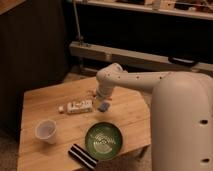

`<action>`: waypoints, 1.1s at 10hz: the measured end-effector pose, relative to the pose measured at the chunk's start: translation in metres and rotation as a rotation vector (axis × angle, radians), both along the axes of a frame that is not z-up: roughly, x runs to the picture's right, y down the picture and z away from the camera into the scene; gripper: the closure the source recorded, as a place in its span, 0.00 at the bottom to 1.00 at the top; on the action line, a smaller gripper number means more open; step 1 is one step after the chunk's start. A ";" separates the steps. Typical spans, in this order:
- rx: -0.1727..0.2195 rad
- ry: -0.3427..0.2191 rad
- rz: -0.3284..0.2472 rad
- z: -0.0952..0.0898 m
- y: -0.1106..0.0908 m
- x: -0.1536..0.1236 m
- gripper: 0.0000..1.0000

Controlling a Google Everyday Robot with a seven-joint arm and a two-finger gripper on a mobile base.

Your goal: Place the white sponge in the ceramic bowl

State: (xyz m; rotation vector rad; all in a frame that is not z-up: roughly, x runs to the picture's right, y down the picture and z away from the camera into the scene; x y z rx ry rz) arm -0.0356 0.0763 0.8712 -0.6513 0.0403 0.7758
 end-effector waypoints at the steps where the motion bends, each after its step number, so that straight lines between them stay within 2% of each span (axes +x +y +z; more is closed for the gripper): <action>1: -0.003 -0.016 -0.028 0.007 0.000 -0.008 0.35; 4: -0.032 -0.016 -0.048 0.028 0.006 -0.002 0.35; 7: -0.053 0.002 -0.033 0.035 0.017 0.008 0.35; 11: -0.053 0.008 -0.032 0.039 0.020 0.008 0.35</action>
